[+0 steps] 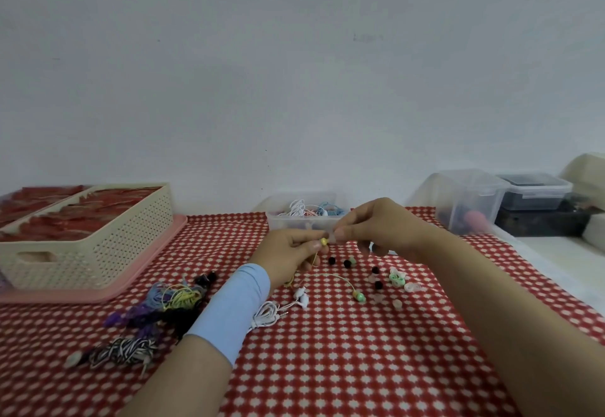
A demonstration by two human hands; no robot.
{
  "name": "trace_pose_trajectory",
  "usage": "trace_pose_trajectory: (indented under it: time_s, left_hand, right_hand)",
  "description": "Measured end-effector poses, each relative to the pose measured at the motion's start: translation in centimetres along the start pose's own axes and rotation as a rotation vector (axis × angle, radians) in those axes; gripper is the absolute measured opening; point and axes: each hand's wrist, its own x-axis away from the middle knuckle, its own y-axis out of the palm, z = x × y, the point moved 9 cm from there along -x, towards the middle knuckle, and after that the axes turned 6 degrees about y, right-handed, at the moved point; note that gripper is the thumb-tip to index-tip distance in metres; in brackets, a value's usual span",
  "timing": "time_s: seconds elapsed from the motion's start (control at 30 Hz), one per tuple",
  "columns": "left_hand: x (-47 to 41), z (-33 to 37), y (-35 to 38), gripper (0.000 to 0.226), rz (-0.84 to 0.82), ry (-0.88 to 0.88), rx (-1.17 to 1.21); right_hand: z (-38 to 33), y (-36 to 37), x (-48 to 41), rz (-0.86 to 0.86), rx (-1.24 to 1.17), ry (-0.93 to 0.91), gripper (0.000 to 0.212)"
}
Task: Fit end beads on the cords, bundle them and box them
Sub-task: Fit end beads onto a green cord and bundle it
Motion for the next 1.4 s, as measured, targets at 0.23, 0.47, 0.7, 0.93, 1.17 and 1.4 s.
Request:
trace_pose_trajectory:
  time_s: [0.23,0.47,0.7,0.93,1.17,1.4]
  left_hand:
    - [0.1,-1.0,0.4,0.015,0.024,-0.046,0.240]
    - [0.0,-1.1,0.7,0.016,-0.028,-0.047,0.349]
    - [0.4,-0.5,1.4,0.018,-0.077,-0.076,0.518]
    - [0.6,-0.3,1.4,0.015,-0.075,-0.075,0.526]
    - [0.6,-0.2,1.2,0.015,-0.080,-0.055,0.446]
    - [0.1,0.3,0.2,0.016,-0.015,-0.008,0.448]
  right_hand:
    - [1.4,2.1,-0.5,-0.085,-0.276,0.074,0.009]
    - [1.3,2.8,-0.9,-0.117,-0.385,0.044,0.018]
    - [0.8,3.3,-0.7,-0.177,-0.424,0.010,0.026]
    - [0.9,3.5,-0.6,-0.215,-0.433,0.009,0.014]
    - [0.8,3.3,-0.6,-0.201,-0.374,-0.001,0.013]
    - [-0.1,2.3,-0.5,-0.077,-0.348,-0.062,0.018]
